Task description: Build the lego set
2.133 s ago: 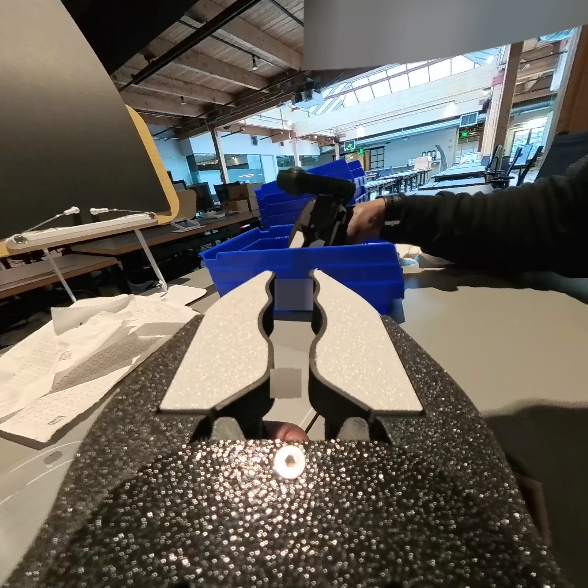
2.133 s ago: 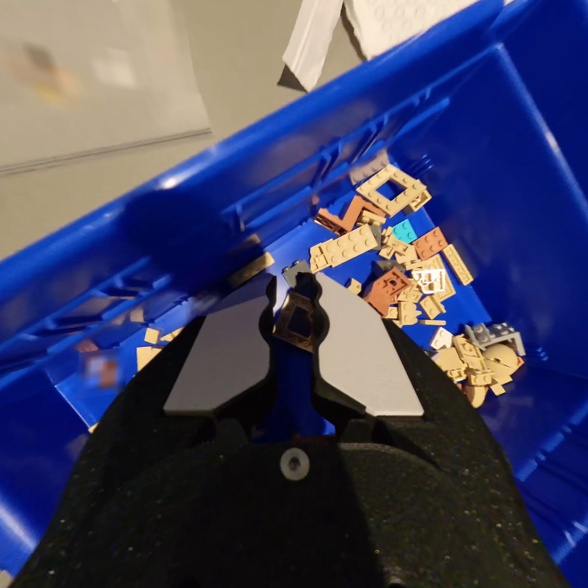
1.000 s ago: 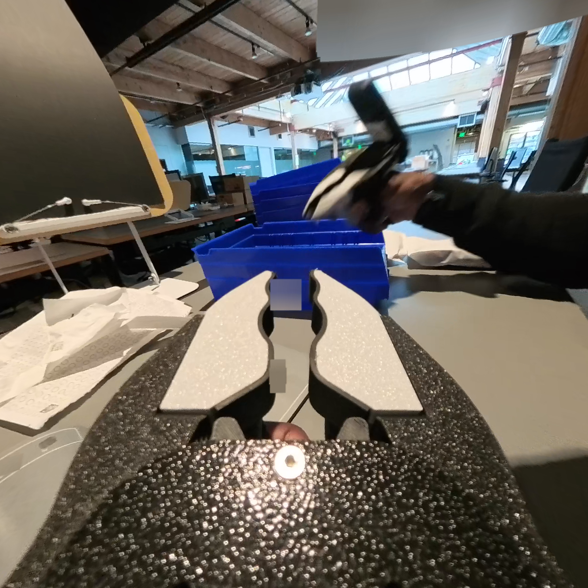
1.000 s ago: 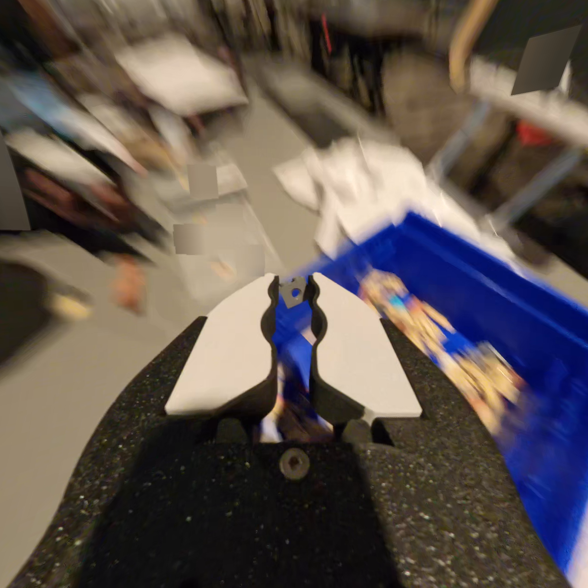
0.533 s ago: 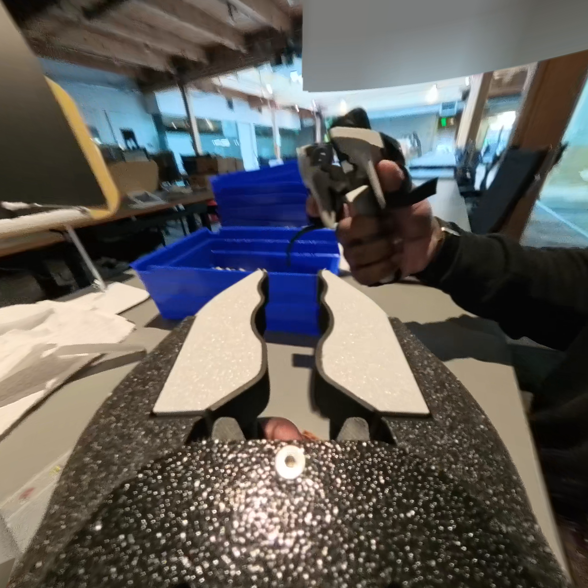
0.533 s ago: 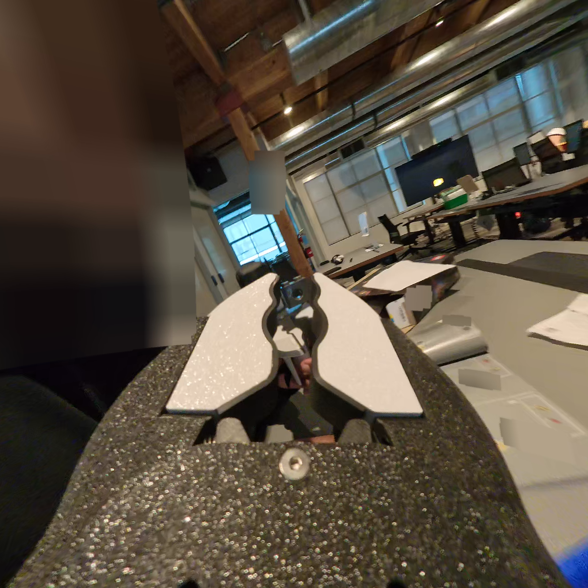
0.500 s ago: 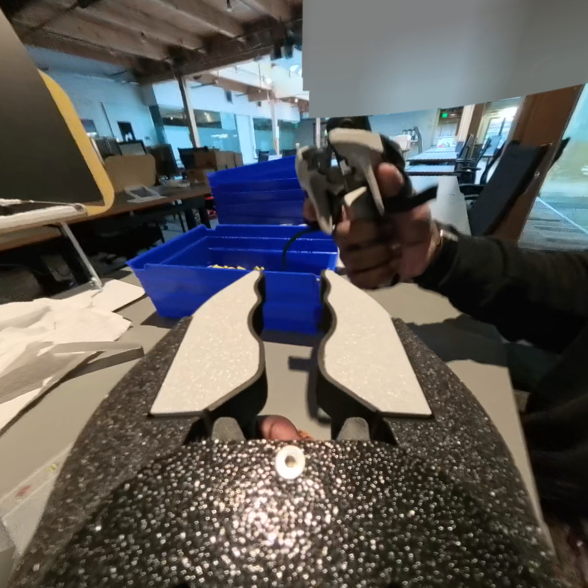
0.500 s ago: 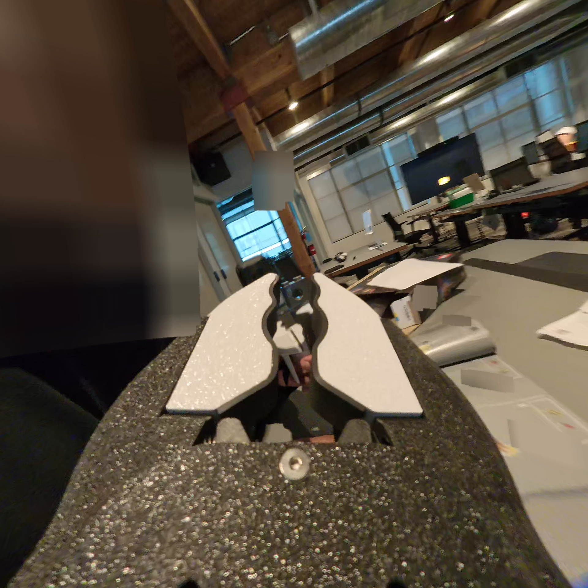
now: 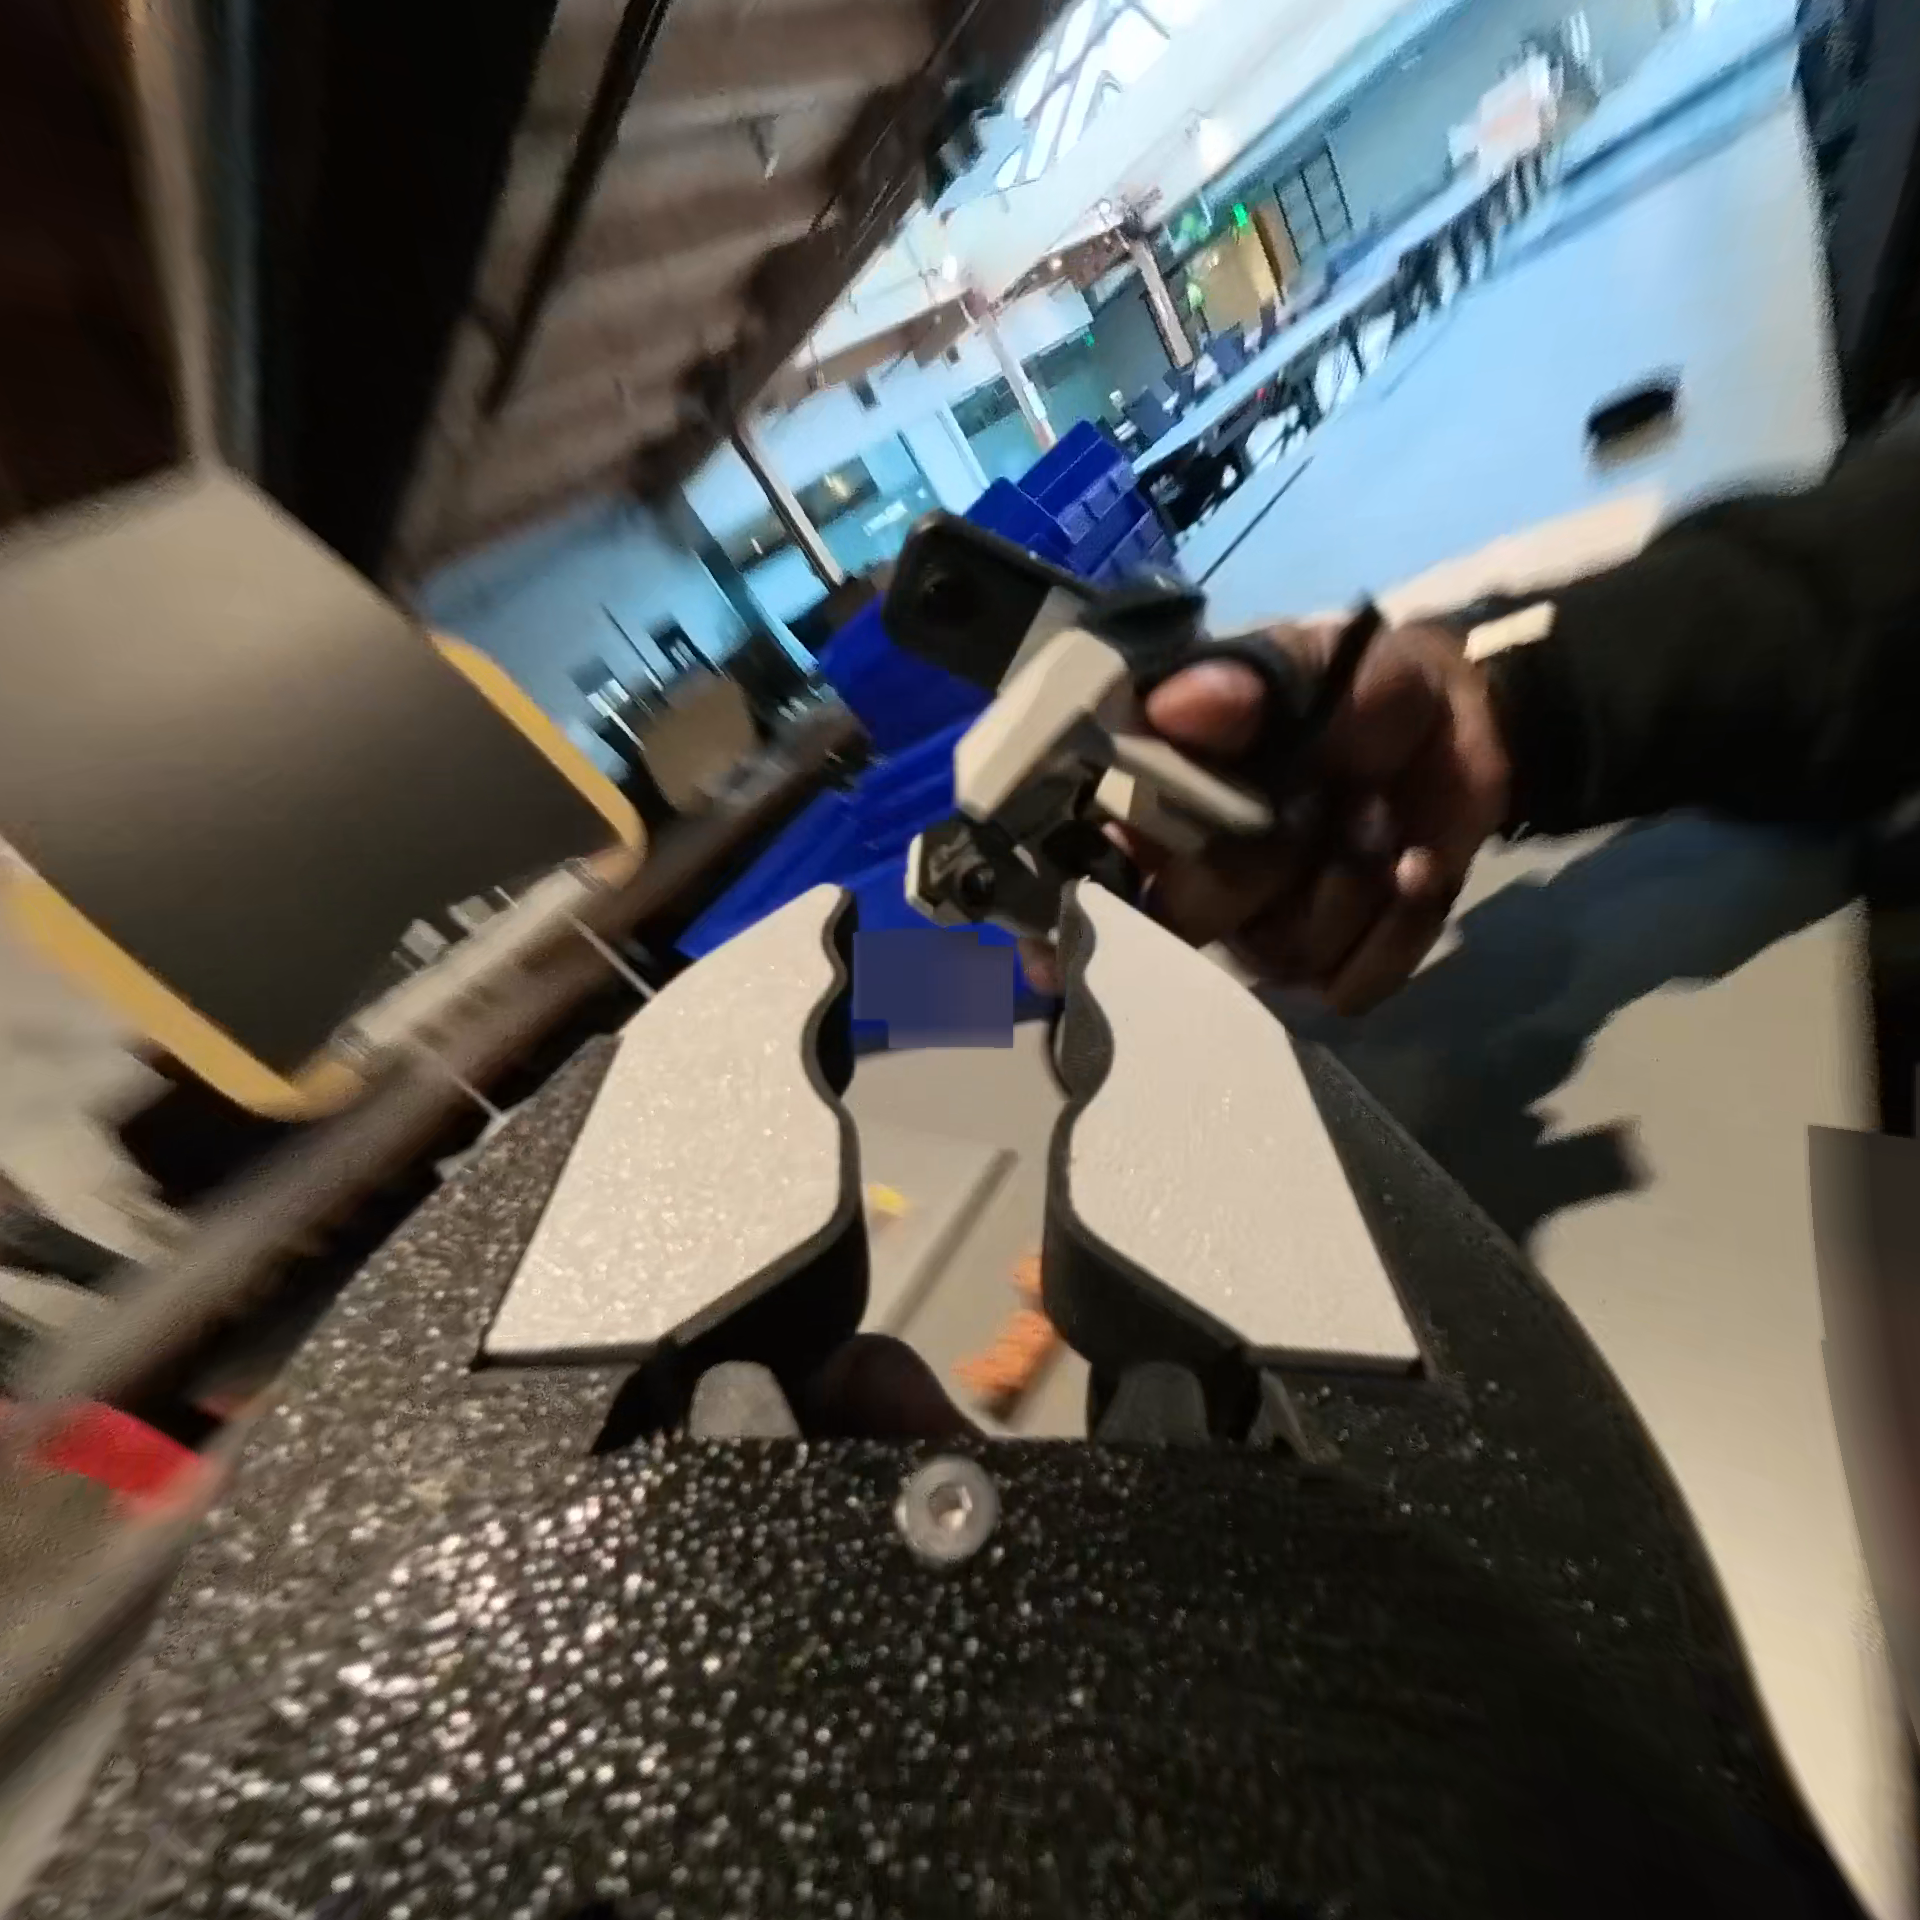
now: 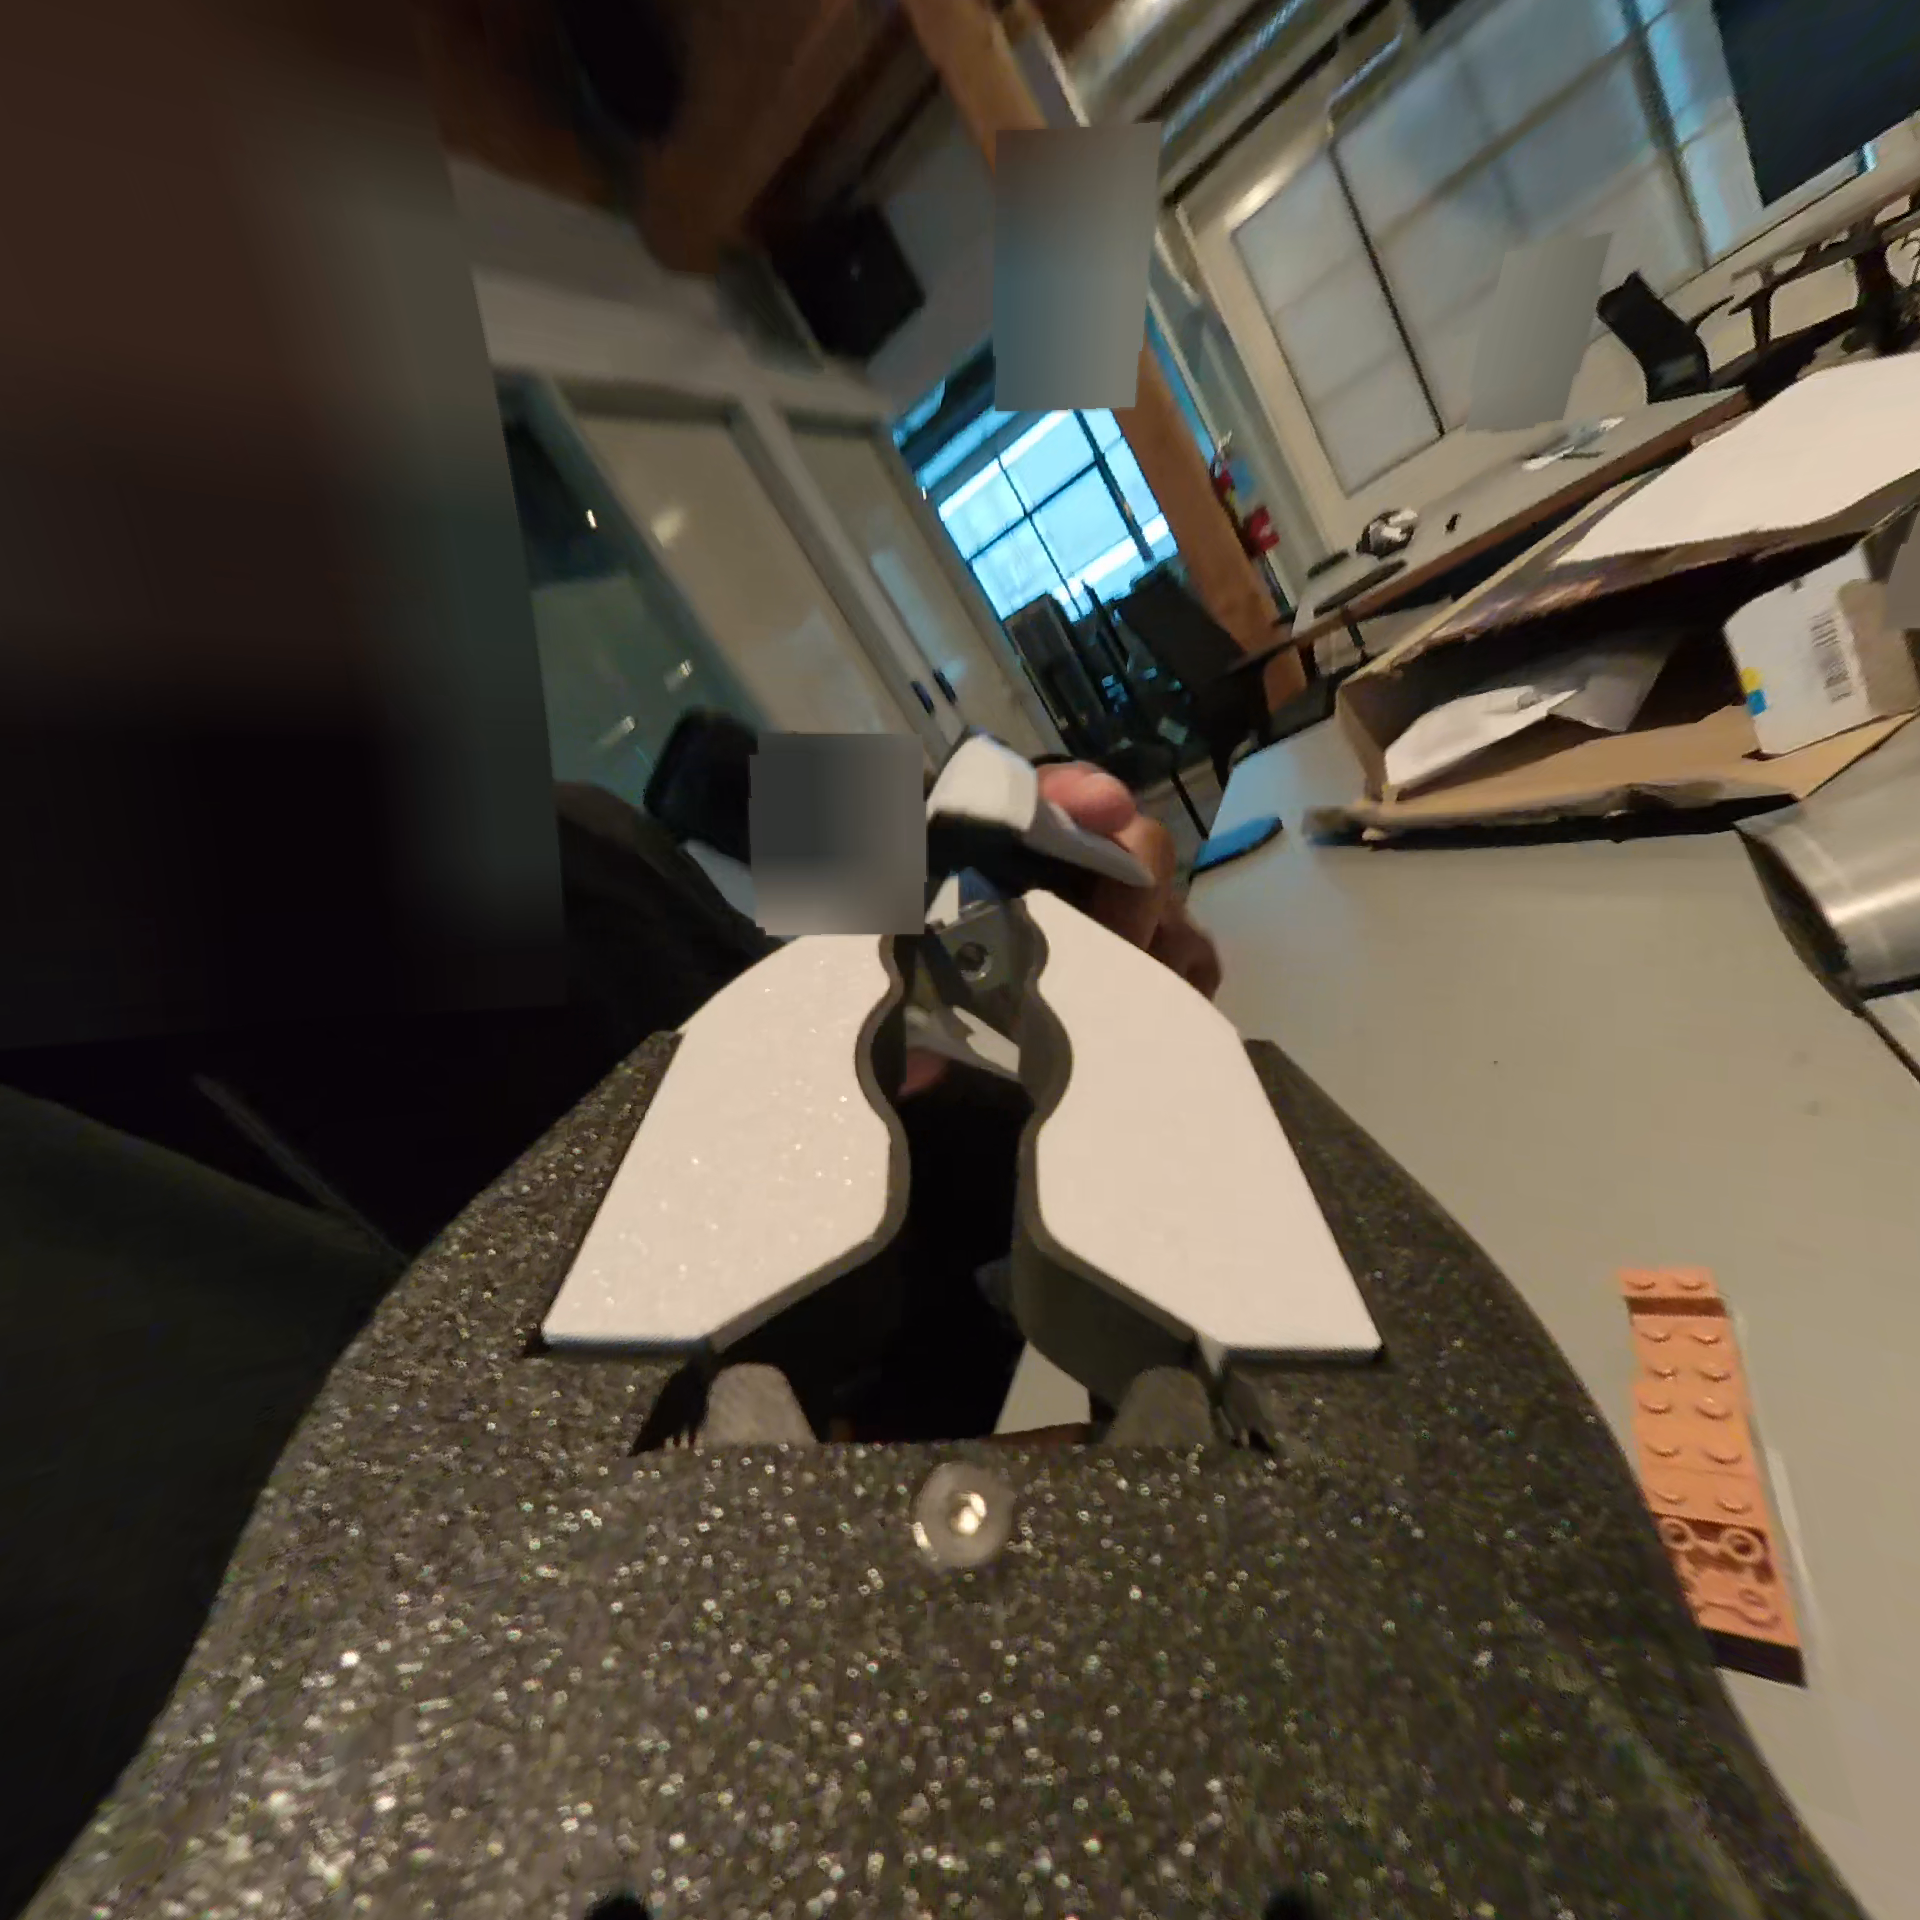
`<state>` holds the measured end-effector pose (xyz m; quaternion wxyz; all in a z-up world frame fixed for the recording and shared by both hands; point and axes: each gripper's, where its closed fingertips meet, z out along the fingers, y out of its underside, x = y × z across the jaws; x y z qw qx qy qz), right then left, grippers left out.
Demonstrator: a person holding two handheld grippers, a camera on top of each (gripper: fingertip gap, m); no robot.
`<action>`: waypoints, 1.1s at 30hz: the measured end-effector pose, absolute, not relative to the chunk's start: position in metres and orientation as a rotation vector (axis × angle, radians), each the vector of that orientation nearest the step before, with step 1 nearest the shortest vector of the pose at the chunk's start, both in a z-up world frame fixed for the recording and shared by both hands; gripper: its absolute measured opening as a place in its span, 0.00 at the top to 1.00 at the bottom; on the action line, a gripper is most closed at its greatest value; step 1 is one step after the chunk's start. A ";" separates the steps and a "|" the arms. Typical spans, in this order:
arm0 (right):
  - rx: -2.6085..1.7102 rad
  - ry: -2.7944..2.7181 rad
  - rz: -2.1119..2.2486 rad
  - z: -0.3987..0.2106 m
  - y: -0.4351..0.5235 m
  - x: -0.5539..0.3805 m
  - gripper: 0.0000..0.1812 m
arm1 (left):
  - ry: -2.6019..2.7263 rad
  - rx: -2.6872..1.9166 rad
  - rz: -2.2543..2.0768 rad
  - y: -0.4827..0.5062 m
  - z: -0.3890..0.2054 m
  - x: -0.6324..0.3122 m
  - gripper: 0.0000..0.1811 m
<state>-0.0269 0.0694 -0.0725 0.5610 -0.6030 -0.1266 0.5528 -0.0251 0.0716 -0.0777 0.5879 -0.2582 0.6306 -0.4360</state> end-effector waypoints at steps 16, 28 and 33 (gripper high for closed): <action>-1.389 -0.391 1.257 -0.088 0.067 -0.048 0.91 | 1.276 -1.043 -1.372 0.065 -0.099 -0.039 0.87; -1.396 -0.379 1.191 -0.091 0.077 -0.043 0.91 | 1.213 -1.039 -1.369 0.075 -0.103 -0.033 0.88; -1.403 -0.358 1.132 -0.091 0.091 -0.037 0.92 | 1.149 -1.031 -1.378 0.089 -0.102 -0.033 0.87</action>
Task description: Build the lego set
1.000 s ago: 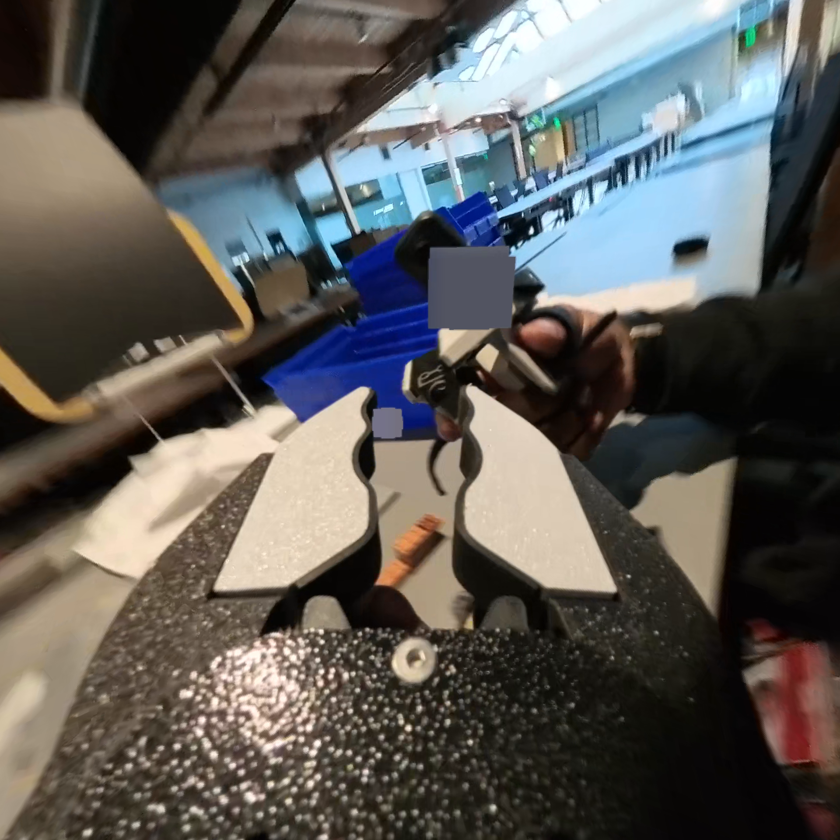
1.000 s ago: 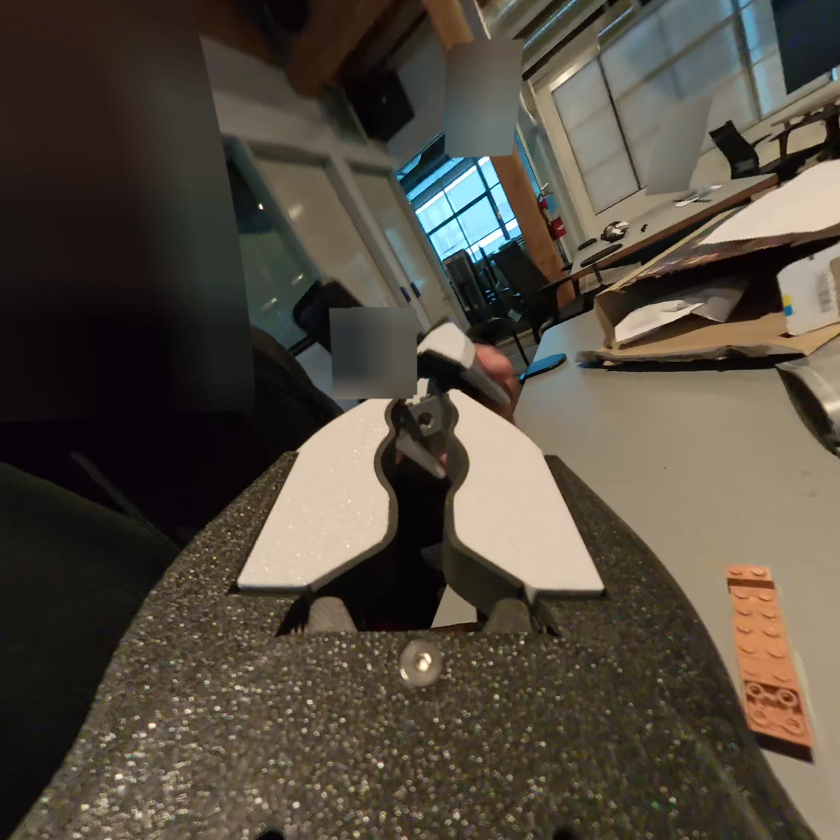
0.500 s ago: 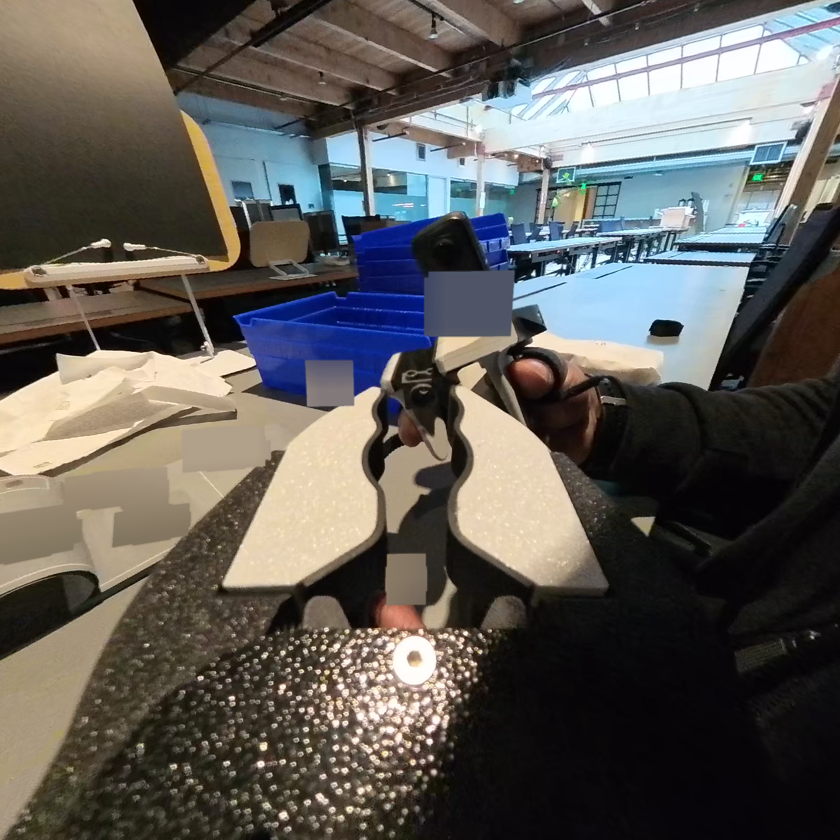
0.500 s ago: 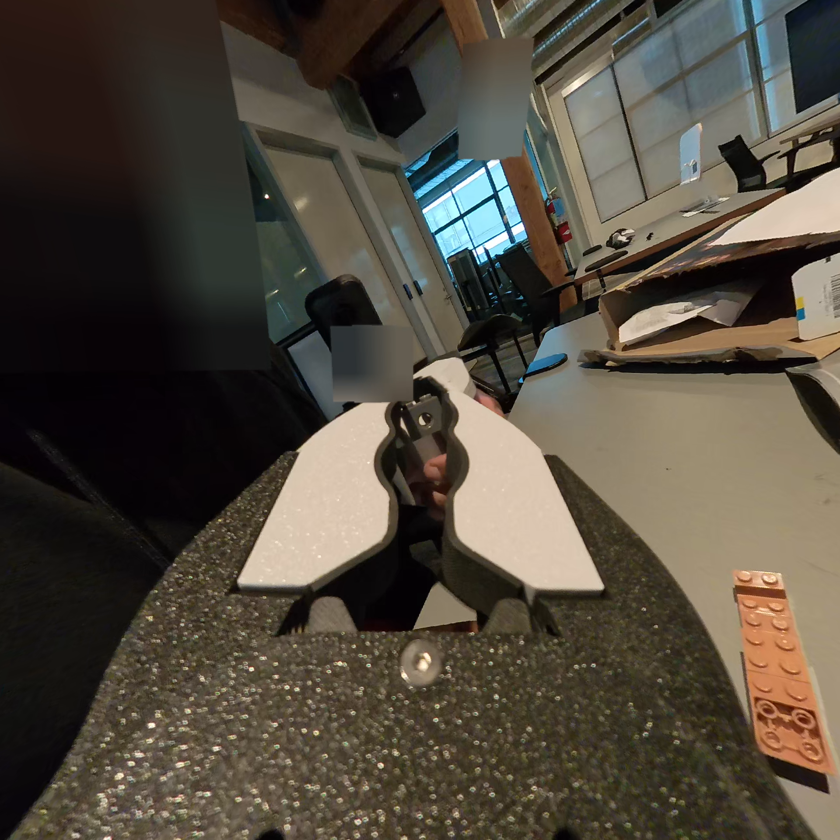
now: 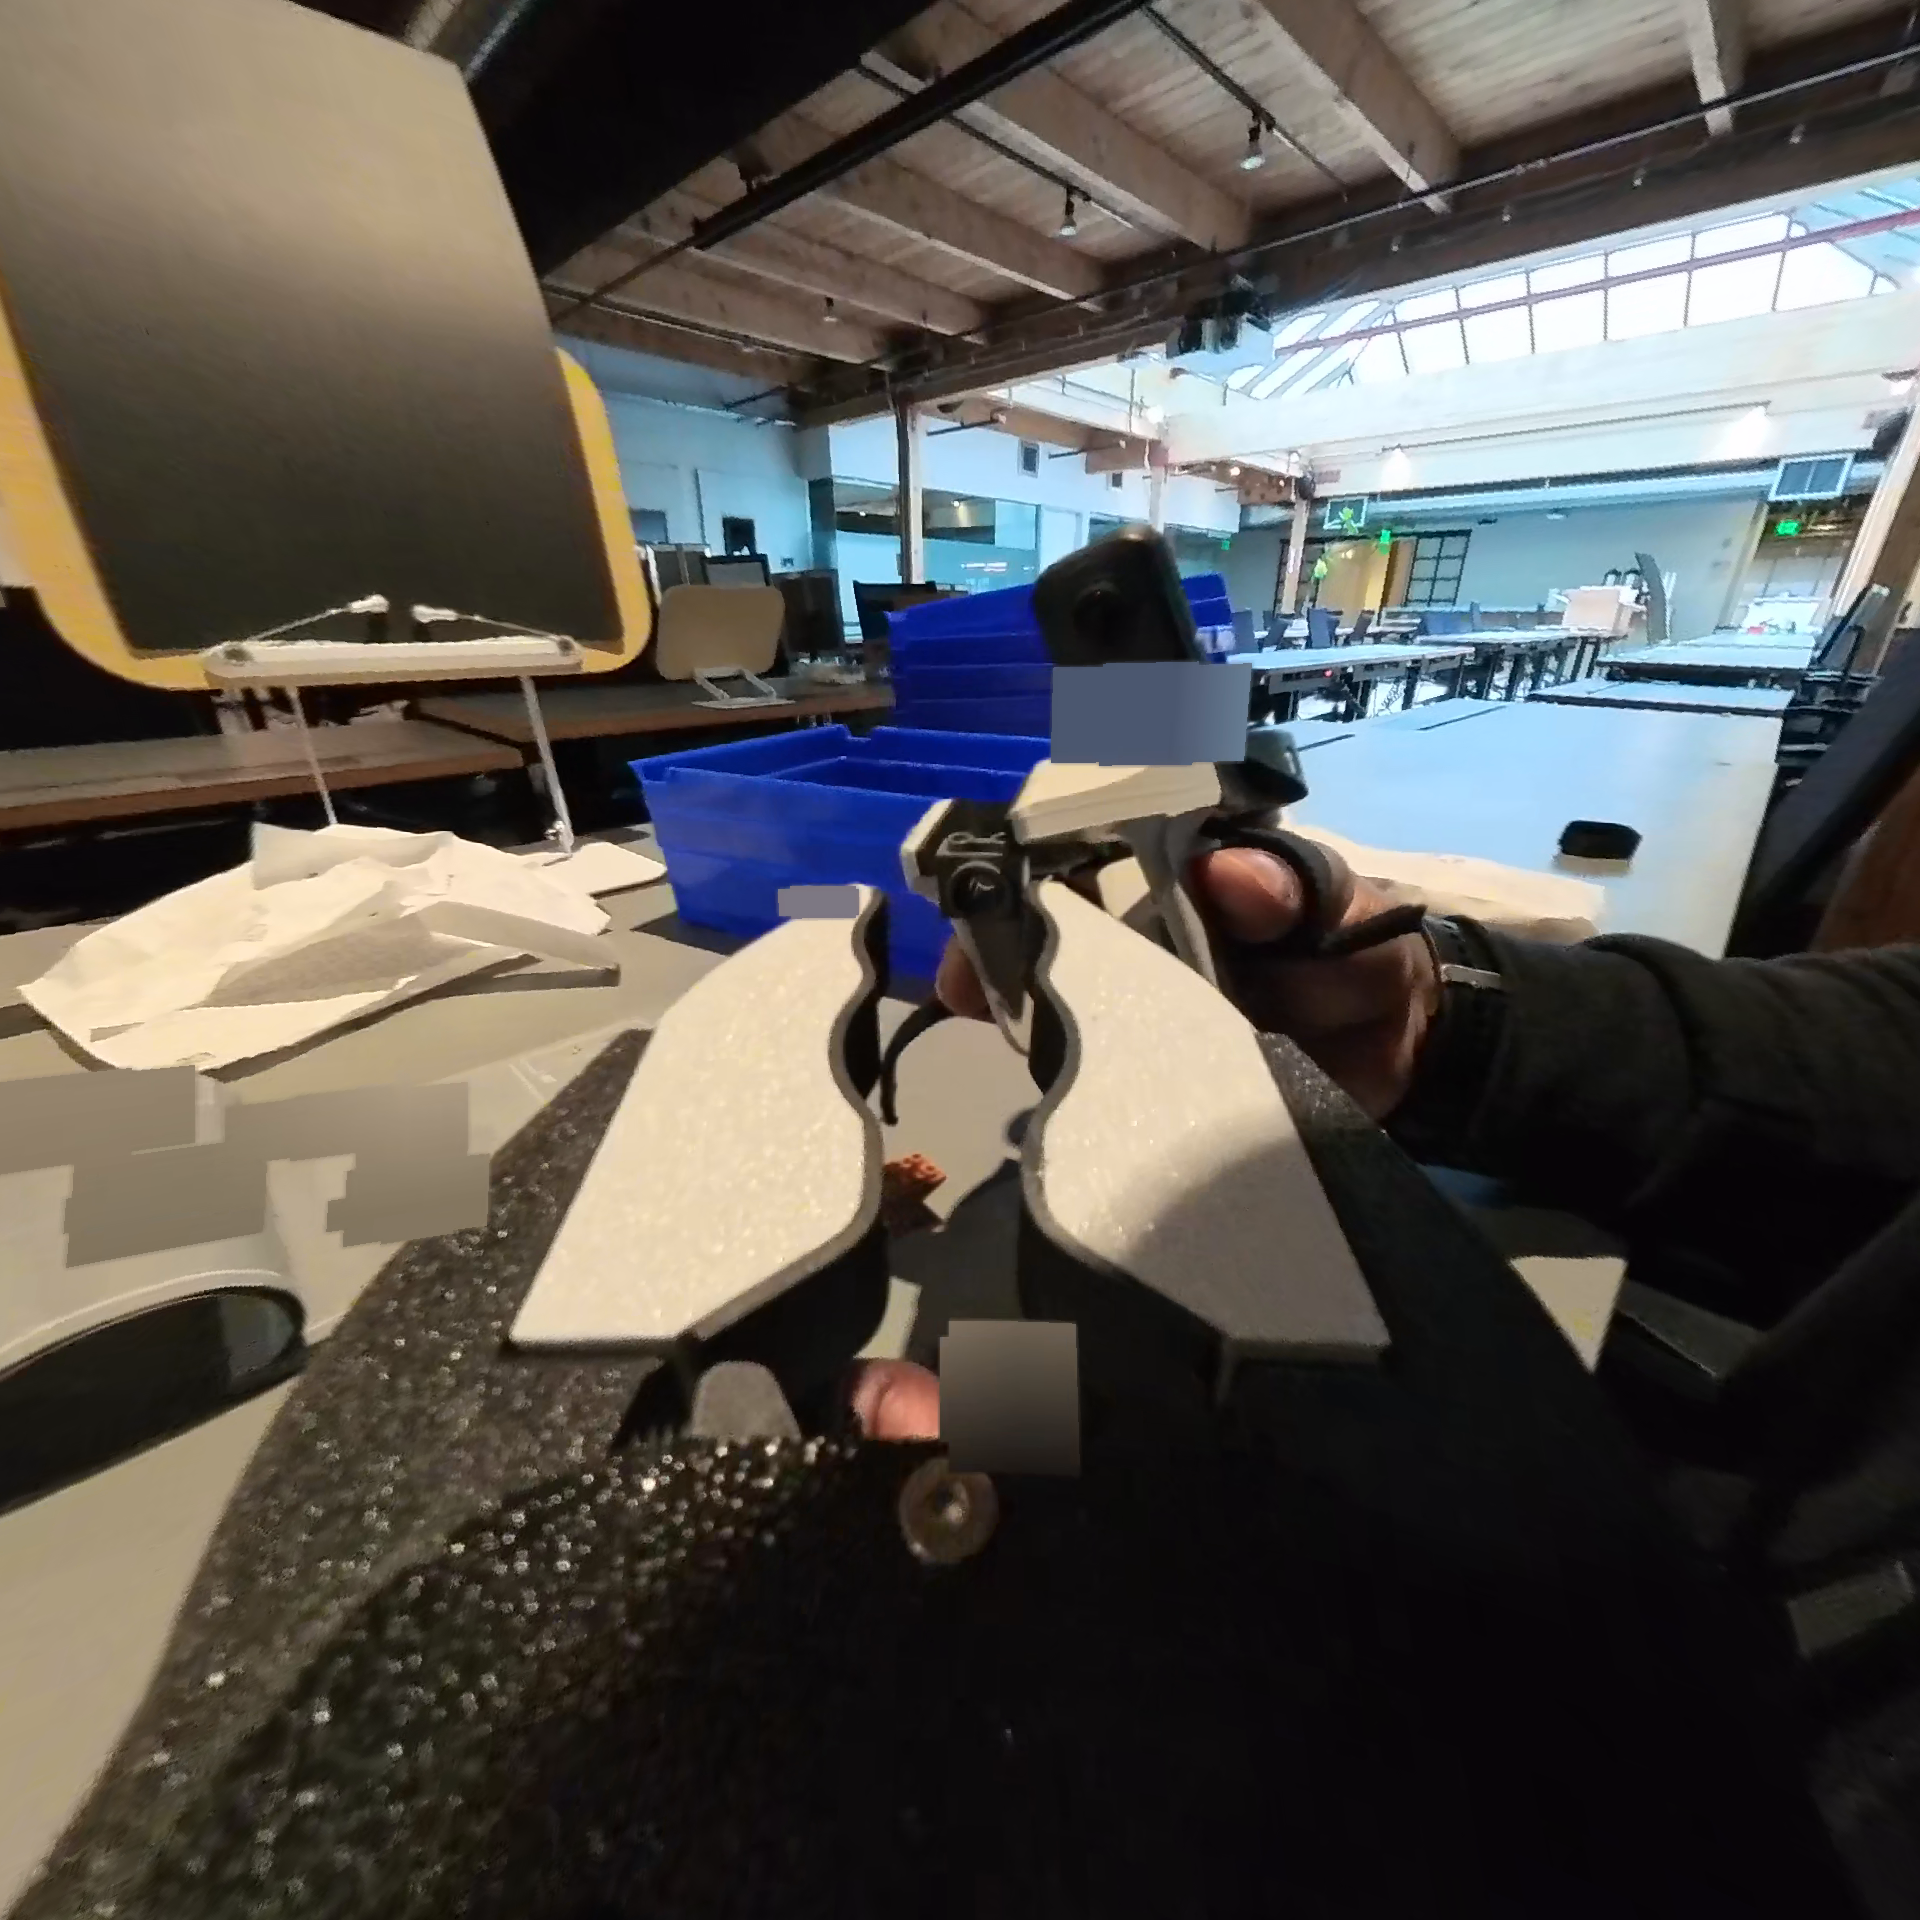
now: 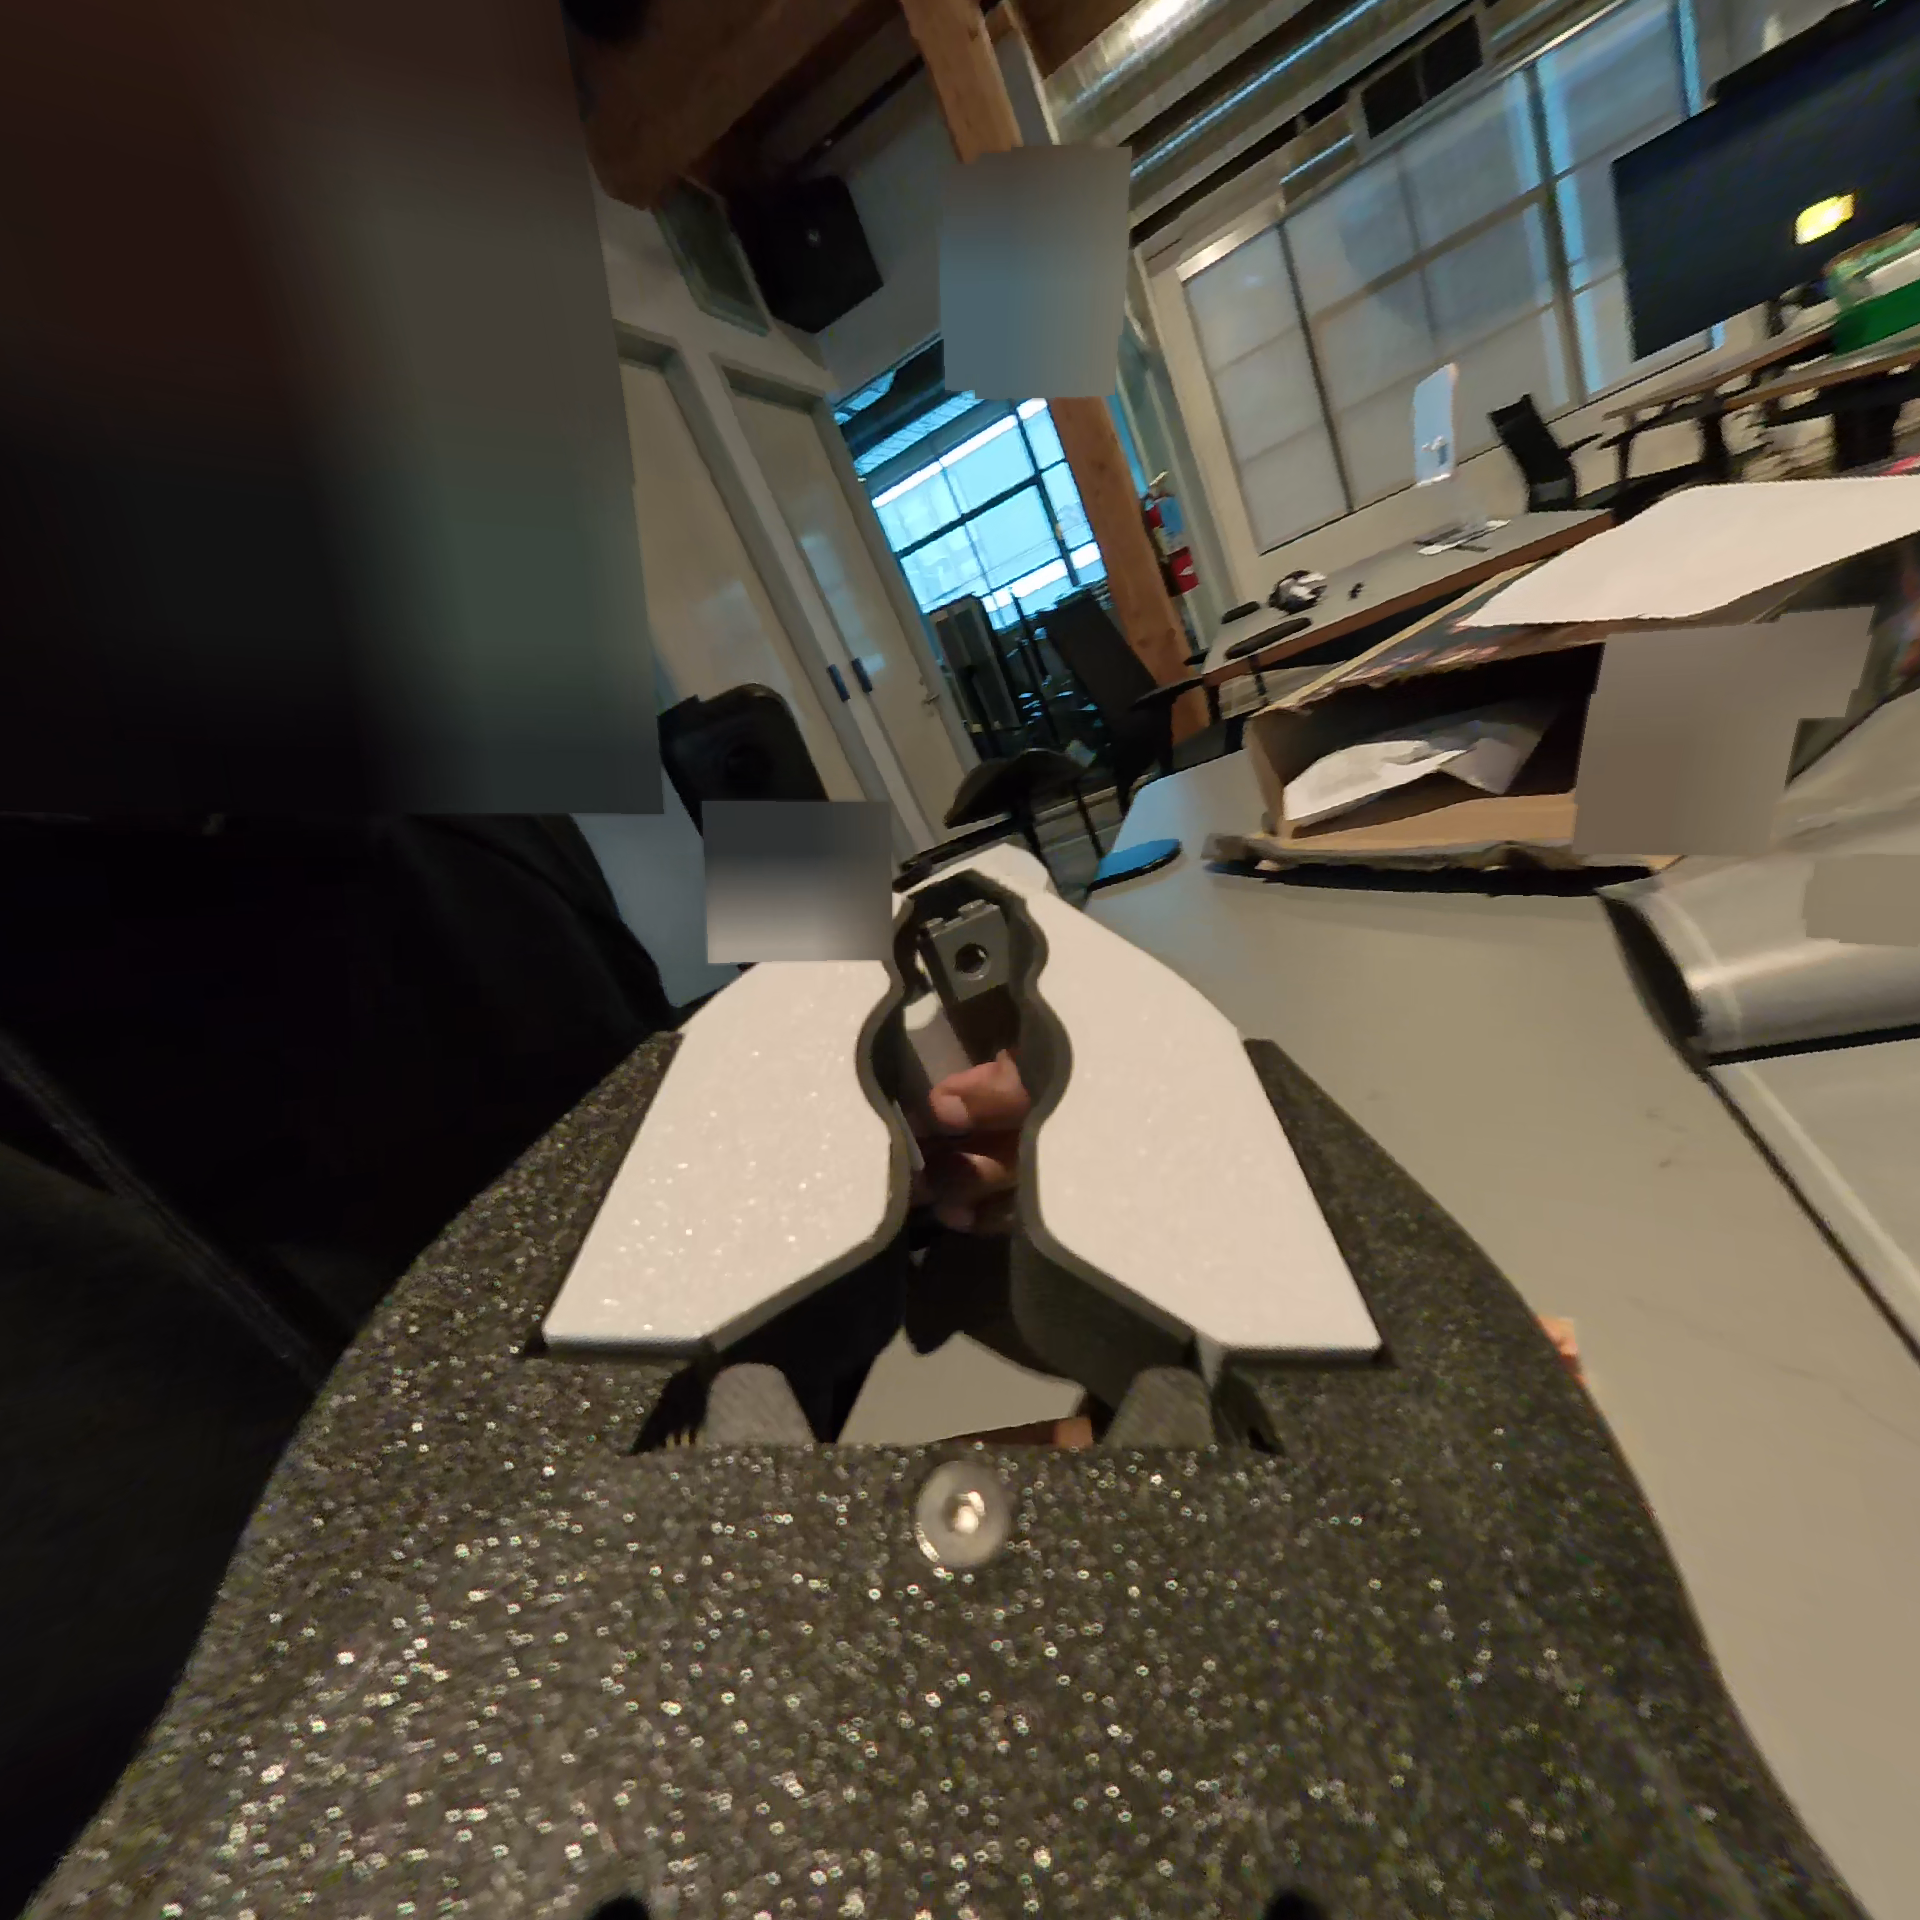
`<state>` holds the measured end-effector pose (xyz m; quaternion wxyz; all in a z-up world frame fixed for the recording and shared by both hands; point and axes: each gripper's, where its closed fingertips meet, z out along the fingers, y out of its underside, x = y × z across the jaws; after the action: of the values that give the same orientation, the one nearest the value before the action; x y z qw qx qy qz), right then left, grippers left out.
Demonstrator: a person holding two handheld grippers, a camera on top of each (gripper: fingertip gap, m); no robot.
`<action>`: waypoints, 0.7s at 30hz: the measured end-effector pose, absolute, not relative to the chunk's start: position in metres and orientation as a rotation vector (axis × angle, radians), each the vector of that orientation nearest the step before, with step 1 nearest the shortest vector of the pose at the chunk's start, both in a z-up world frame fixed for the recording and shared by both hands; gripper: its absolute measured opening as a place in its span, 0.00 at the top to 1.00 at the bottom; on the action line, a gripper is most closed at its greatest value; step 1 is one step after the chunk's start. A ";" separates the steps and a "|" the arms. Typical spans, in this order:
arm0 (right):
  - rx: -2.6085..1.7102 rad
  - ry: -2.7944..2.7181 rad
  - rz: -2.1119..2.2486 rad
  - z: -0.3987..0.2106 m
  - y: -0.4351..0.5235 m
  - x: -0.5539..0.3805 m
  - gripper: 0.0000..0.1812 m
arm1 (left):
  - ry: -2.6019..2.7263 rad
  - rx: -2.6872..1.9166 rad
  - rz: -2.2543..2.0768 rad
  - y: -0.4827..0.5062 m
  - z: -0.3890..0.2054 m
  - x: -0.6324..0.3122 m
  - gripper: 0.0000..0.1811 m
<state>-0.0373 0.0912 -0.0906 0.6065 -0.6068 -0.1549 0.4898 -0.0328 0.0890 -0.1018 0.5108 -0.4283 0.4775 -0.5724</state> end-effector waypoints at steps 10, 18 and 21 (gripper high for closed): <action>-1.411 -0.309 1.135 -0.098 0.111 -0.035 0.92 | 1.168 -1.044 -1.472 0.106 -0.109 -0.031 0.87; -1.400 -0.303 1.169 -0.099 0.108 -0.033 0.91 | 1.184 -1.085 -1.454 0.108 -0.113 -0.027 0.88; -1.399 -0.304 1.172 -0.100 0.105 -0.032 0.91 | 1.202 -1.081 -1.447 0.104 -0.114 -0.026 0.89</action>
<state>-0.0324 0.1051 -0.0997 0.6019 -0.6037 -0.1314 0.5059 -0.0261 0.1042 -0.1137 0.4669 -0.4404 0.4900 -0.5898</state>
